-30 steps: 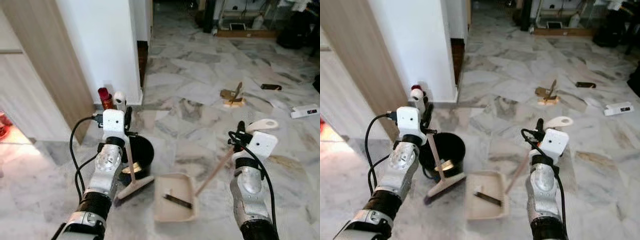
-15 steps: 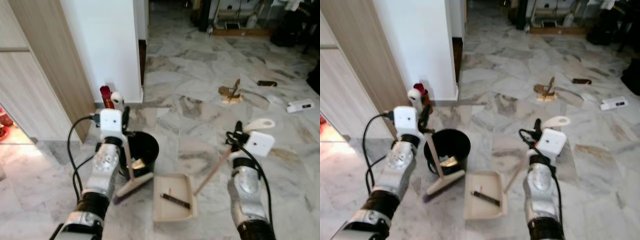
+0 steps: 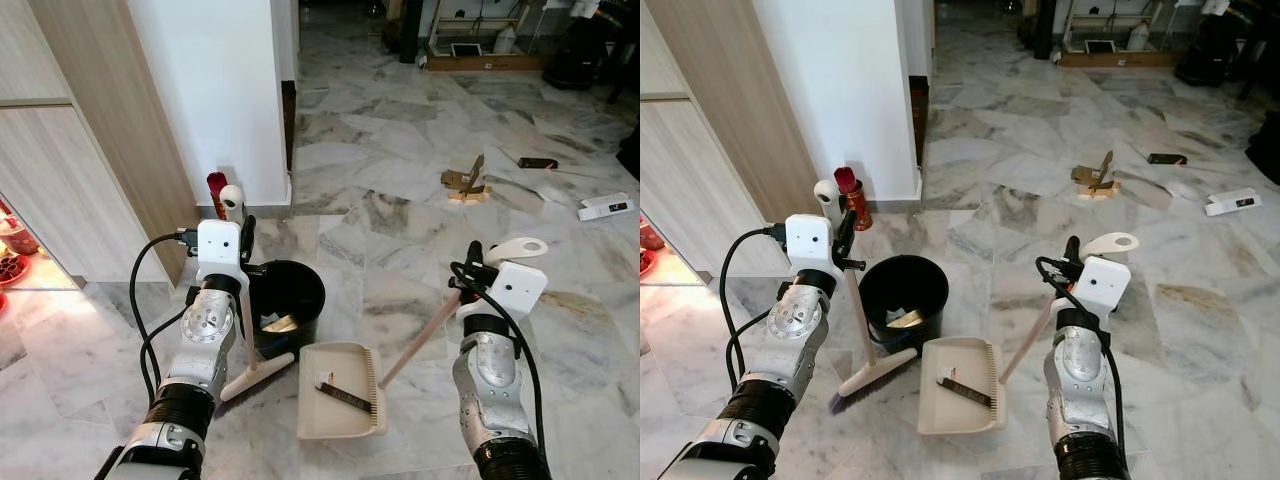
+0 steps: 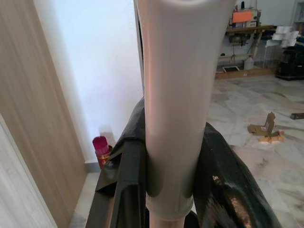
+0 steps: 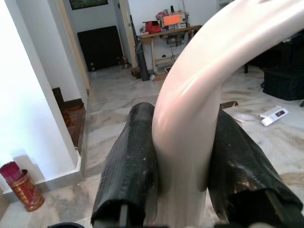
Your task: Sweep floor
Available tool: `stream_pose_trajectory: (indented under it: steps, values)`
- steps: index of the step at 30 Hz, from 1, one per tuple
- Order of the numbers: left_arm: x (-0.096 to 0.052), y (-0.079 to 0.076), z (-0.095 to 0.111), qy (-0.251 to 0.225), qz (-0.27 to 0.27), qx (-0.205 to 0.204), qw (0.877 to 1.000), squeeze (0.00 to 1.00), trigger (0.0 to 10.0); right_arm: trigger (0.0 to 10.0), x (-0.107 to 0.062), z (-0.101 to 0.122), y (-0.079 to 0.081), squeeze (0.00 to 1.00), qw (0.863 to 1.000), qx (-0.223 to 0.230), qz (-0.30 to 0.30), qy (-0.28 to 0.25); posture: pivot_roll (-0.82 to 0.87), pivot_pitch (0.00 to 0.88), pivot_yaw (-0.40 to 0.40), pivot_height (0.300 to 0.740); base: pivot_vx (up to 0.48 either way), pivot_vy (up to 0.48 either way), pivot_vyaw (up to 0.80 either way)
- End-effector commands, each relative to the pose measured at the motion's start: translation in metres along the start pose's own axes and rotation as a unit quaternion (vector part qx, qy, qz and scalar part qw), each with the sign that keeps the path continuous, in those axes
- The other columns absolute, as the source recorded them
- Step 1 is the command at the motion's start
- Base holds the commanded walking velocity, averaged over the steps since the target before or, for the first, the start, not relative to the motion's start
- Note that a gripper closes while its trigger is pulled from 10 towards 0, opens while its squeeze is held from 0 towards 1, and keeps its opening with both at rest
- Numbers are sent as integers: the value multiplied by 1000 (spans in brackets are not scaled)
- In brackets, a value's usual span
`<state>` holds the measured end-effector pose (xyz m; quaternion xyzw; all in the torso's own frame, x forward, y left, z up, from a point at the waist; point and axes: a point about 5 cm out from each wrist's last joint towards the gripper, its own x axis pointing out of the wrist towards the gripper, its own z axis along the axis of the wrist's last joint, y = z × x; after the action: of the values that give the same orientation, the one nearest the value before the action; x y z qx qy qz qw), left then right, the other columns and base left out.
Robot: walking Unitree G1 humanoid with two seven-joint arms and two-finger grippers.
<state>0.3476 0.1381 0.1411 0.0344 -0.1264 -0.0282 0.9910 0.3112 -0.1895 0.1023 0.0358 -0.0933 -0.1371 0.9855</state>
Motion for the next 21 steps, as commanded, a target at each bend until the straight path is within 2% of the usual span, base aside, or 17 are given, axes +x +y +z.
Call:
stream_pose_trajectory:
  steps: [1,11,21]
  values:
    - [1,4,2,-3,4,3,1000,0,10000,10000,4,11,6,0,1000,12,6,-25,-25,22,25,740,-311,368,0]
    - [1,4,2,-4,4,3,1000,0,10000,10000,4,11,6,0,1000,12,6,-24,-26,23,26,740,-290,384,0]
    - [2,3,3,-7,2,7,1000,0,10000,10000,4,11,6,0,1000,12,6,-25,-24,21,26,740,0,0,0]
